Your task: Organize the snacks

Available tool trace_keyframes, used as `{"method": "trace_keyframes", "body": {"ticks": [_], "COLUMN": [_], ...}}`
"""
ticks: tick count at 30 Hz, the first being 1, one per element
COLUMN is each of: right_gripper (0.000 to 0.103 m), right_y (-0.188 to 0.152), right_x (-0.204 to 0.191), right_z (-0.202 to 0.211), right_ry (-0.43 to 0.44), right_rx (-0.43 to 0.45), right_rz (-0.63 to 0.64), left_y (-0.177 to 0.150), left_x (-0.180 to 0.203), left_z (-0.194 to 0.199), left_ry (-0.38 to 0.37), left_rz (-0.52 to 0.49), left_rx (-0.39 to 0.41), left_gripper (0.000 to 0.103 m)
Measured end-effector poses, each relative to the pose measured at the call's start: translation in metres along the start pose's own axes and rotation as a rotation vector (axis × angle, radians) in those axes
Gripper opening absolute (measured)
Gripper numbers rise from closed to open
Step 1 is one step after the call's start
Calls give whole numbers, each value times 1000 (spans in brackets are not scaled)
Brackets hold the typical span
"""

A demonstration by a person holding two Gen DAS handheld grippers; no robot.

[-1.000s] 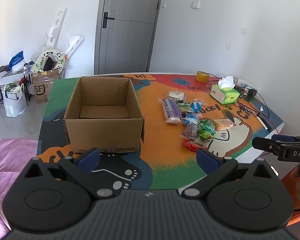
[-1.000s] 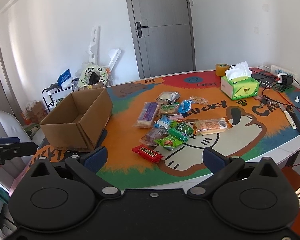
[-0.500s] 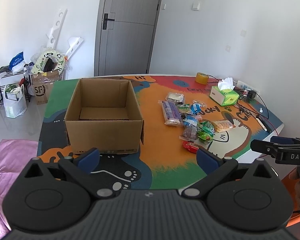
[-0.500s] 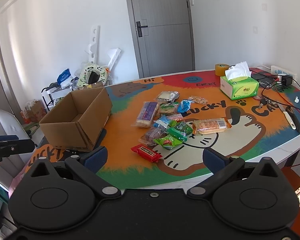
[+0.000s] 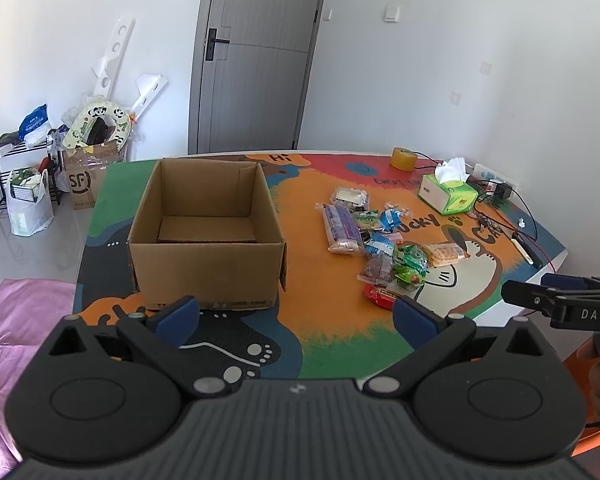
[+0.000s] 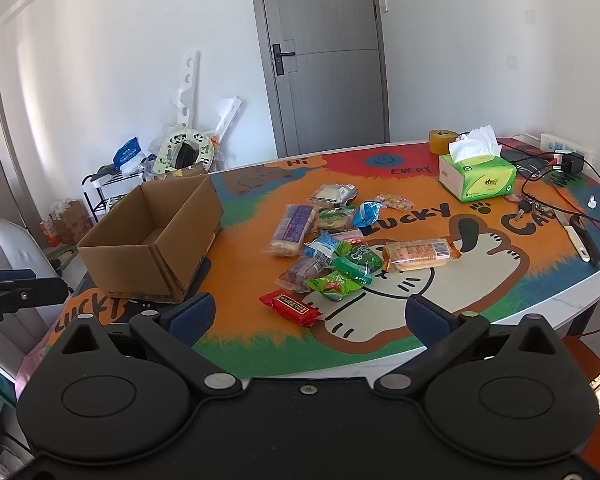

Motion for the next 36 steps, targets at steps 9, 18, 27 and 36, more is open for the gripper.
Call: {"method": "trace_keyframes", "body": {"ticks": [9, 18, 27, 36], "right_gripper": [103, 103, 103, 103], "right_y": [-4, -9, -12, -16], "right_x": [13, 32, 48, 61], "right_z": [-11, -29, -47, -69], "right_ry": [-13, -20, 19, 65], "right_rx": [-20, -29, -17, -28], "right_rz": [-18, -42, -54, -94], "left_y": [2, 4, 7, 6], "left_x": [6, 12, 29, 50], "left_z": [-7, -31, -62, -99], "left_ry": [-14, -19, -64, -94], "left_rz": [3, 15, -2, -21], "left_rx": [3, -9, -7, -24], "left_gripper": [102, 102, 101, 97]}}
Point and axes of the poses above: each gripper's, at about its wrist camera, not at the fingertips, and z roughly against the way its jaws point, x to its right, y to its top, the point moved 3 cm from there along -z, roughly the way its jaws point, and after that the axes turned 7 degrees about -x, right-handed, at the moved point
